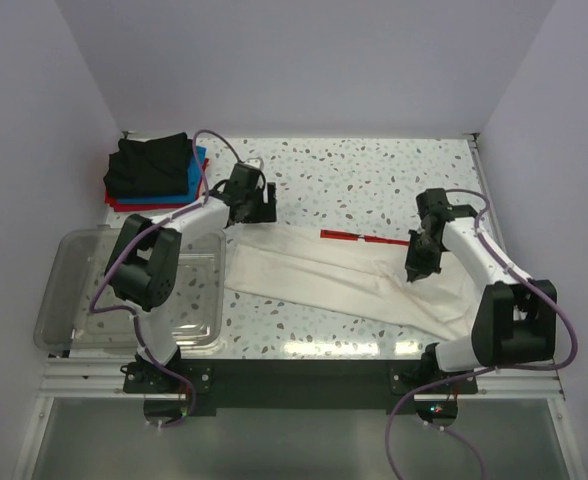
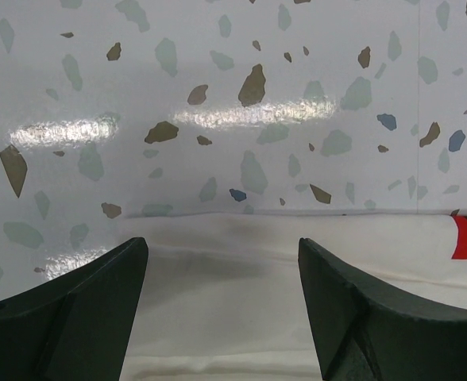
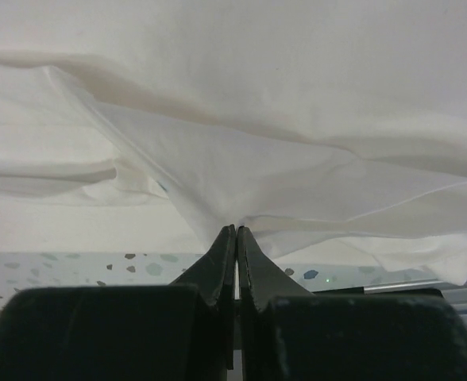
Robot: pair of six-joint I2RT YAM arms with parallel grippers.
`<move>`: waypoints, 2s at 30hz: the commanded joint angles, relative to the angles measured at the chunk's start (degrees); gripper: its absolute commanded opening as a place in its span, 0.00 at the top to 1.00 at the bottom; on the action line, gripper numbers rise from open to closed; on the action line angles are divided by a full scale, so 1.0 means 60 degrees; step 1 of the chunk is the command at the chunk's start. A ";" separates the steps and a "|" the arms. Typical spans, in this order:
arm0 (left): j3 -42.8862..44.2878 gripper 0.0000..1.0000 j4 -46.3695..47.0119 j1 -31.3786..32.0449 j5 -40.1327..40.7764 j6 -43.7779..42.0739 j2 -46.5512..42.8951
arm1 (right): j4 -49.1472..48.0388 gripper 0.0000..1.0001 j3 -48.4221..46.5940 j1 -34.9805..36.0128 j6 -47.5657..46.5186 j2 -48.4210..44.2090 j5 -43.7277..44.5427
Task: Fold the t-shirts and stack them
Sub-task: Fold the tshirt
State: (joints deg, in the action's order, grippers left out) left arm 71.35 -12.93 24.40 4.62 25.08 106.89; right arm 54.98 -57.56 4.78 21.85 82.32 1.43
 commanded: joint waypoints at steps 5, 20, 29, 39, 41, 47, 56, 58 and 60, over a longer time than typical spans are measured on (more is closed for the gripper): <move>-0.0275 0.18 0.0192 -0.0010 0.0050 0.0229 -0.0486 | 0.1002 1.00 0.0364 0.0345 0.0035 -0.0639 -0.0839; 0.0148 0.16 0.0016 -0.0009 0.0489 0.0390 -0.0515 | 0.1339 1.00 0.1331 0.1401 0.0490 -0.1211 -0.1059; 0.0529 0.16 -0.0276 0.0005 0.0547 0.0332 -0.0106 | 0.1574 1.00 0.1522 0.1563 0.0709 -0.1416 -0.0781; 0.1174 0.32 -0.1199 0.0137 0.1294 0.0200 0.0568 | 0.1325 1.00 0.1493 0.1592 0.0812 -0.1197 -0.0898; 0.1276 0.39 -0.1331 0.0181 0.1324 0.0200 0.0715 | 0.1295 1.00 0.1478 0.1592 0.0797 -0.1138 -0.0898; 0.1335 0.46 -0.1595 0.0239 0.1558 0.0288 0.0934 | 0.1266 1.00 0.1478 0.1606 0.0797 -0.1079 -0.0898; 0.1292 0.69 -0.1859 0.0239 0.1749 0.0302 0.0832 | 0.1266 1.00 0.1478 0.1636 0.0841 -0.1050 -0.0883; 0.1277 0.80 -0.1859 0.0239 0.1749 0.0317 0.0730 | 0.1252 1.00 0.1493 0.1621 0.0856 -0.1050 -0.0883; 0.1248 0.89 -0.1844 0.0239 0.1778 0.0302 0.0671 | 0.1252 1.00 0.1478 0.1650 0.0856 -0.1050 -0.0868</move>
State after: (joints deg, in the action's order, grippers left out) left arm 77.47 -23.70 25.65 13.89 26.59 112.64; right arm 62.06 -48.66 14.26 26.11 75.75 -3.60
